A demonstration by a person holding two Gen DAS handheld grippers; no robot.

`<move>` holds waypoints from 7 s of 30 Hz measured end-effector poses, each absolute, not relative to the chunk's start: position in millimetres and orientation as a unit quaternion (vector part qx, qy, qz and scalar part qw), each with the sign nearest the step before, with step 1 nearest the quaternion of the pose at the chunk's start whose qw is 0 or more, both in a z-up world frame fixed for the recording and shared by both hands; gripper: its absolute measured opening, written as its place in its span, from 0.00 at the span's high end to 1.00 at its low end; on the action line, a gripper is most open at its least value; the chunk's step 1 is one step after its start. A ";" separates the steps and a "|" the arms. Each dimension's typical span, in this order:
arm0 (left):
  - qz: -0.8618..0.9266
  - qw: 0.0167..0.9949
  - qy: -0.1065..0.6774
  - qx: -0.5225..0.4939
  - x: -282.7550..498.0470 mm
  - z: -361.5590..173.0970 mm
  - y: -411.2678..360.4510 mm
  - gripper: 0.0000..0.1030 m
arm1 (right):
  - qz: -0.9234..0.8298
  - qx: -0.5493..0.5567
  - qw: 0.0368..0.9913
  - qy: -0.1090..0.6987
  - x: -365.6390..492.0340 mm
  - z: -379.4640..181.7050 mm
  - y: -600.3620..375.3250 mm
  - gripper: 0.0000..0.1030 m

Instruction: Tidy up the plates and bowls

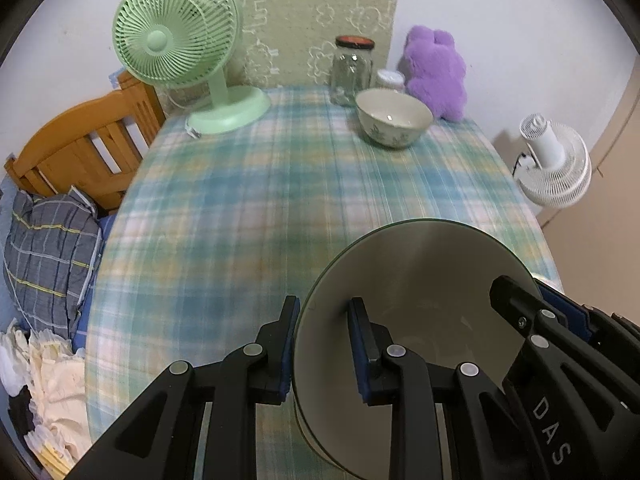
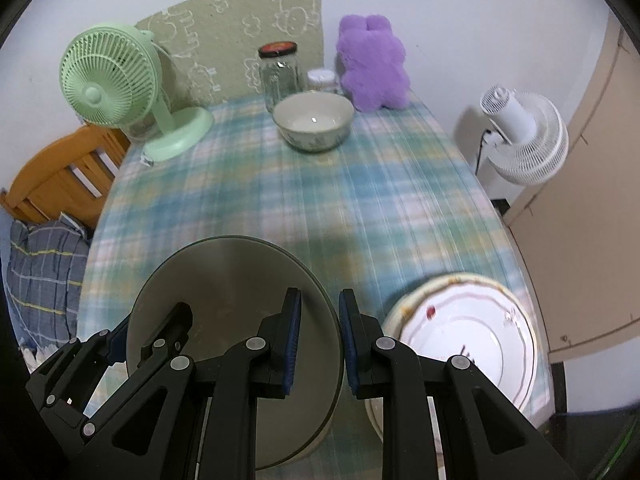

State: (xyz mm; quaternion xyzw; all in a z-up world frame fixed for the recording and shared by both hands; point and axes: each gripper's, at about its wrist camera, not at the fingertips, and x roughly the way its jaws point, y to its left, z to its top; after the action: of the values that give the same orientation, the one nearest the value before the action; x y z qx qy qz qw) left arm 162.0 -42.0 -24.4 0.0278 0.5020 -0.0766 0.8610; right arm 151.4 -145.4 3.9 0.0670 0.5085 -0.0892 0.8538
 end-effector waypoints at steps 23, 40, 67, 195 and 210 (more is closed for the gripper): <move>-0.069 0.840 0.536 0.047 139.3 -61.7 -39.4 0.78 | -0.090 0.090 0.826 0.549 123.9 -39.9 -144.9 0.78; -0.056 0.826 0.559 0.047 144.0 -83.4 -37.2 0.78 | -0.079 0.088 0.813 0.570 133.4 -61.0 -141.7 0.78; -0.112 0.855 0.506 0.029 136.7 -21.1 -26.3 0.20 | -0.063 0.086 0.859 0.501 121.7 -0.5 -129.1 0.37; -0.005 0.886 0.463 0.034 345.8 -0.1 -123.8 0.80 | -0.025 0.050 0.885 0.463 357.1 14.7 -235.6 0.87; -0.024 0.895 0.444 0.039 271.9 27.5 -80.7 0.80 | -0.044 0.047 0.891 0.449 274.4 50.1 -185.9 0.87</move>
State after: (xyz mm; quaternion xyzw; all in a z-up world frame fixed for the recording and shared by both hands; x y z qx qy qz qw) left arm 271.9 -80.7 27.5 0.0392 0.4439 -0.0240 0.8949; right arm 274.4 -185.9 50.1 0.0470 0.4490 -0.0440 0.8912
